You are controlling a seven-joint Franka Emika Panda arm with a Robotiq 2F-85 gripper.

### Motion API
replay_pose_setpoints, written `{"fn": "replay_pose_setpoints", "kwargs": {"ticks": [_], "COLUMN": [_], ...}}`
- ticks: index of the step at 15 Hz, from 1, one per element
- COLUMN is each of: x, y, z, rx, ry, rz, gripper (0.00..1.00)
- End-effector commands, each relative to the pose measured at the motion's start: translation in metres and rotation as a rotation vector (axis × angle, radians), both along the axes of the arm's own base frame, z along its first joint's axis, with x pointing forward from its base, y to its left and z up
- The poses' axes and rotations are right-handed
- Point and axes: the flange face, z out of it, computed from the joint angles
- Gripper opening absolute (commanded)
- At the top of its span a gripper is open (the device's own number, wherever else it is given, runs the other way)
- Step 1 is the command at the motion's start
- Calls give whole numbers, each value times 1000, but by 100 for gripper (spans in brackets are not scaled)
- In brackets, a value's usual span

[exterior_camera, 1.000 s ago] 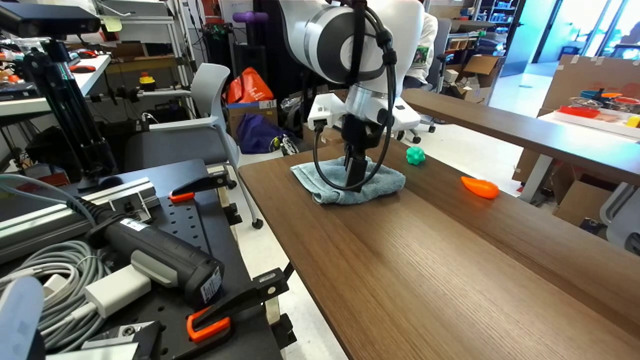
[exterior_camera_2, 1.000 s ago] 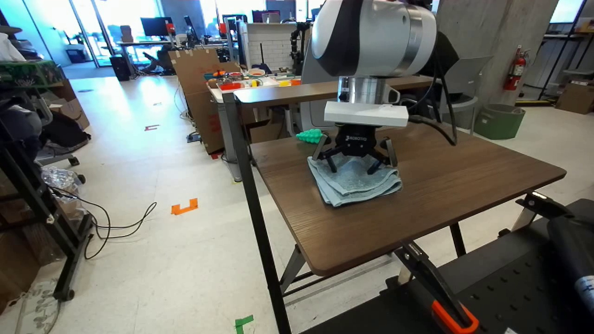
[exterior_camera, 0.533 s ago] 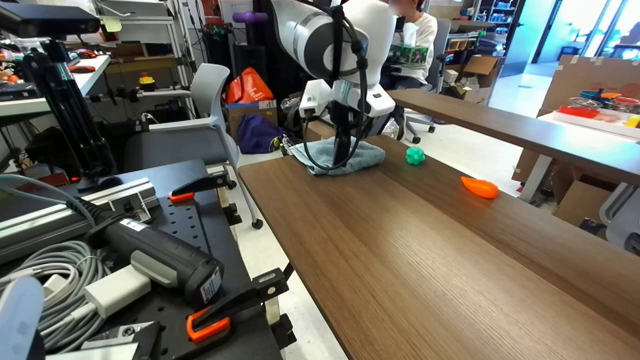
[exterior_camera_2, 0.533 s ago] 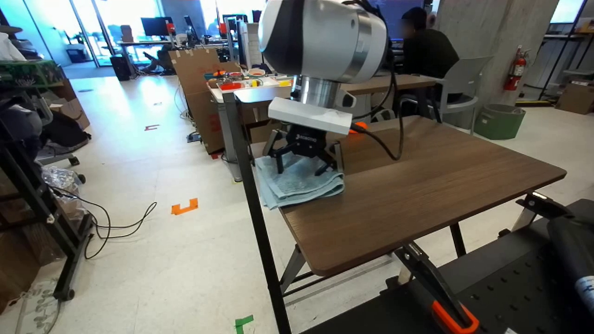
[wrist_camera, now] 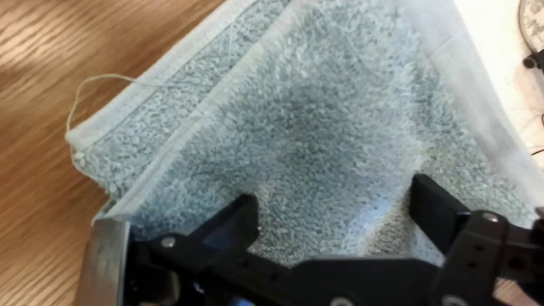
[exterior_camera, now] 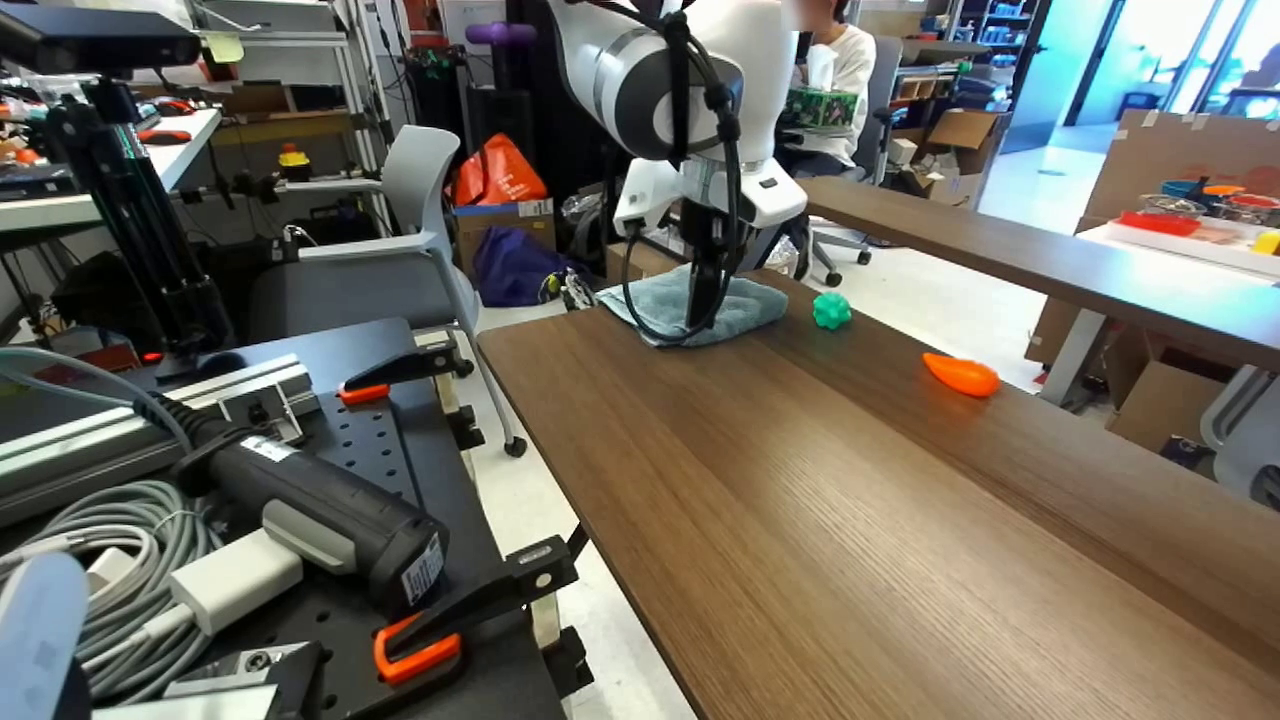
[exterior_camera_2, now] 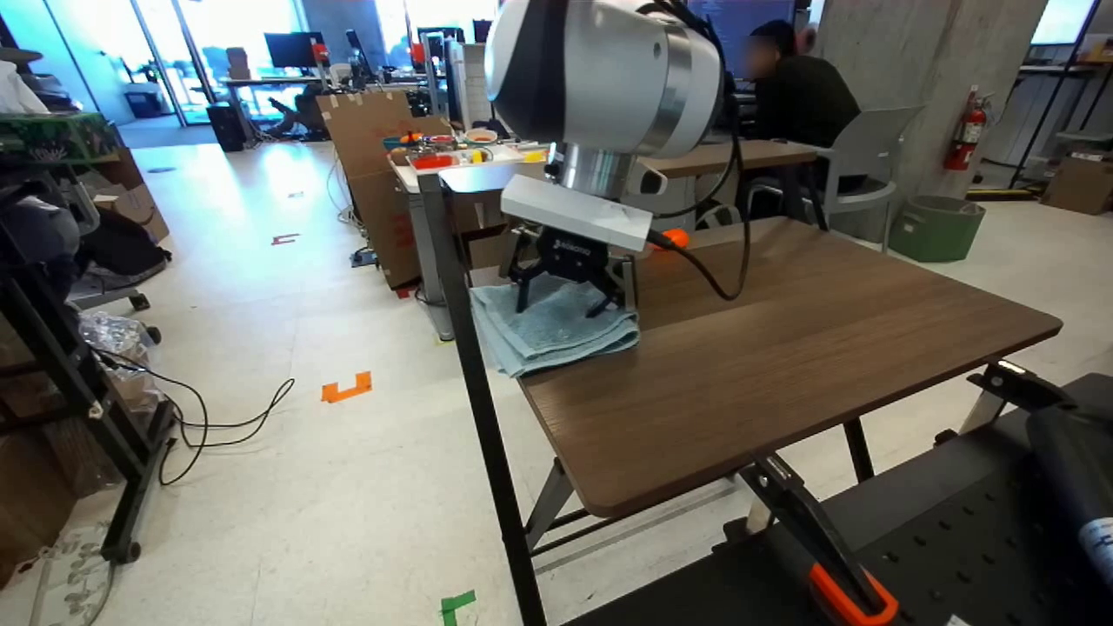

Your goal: Wipe the table with the towel

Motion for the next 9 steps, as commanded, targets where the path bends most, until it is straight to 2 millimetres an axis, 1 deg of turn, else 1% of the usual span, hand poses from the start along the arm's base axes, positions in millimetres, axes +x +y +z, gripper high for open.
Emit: {"fn": "replay_pose_setpoints", "kwargs": {"ticks": [1, 3, 5, 7, 9], "x": [-2, -6, -7, -11, -24], "y": [-73, -113, -143, -164, -174], "z": [-29, -40, -38, -29, -10], "rx": [-62, -114, -169, -210, -230], "ry": [19, 42, 62, 105, 154], "rz": [-114, -188, -262, -315, -320], "gripper": [100, 100, 100, 100, 100]}}
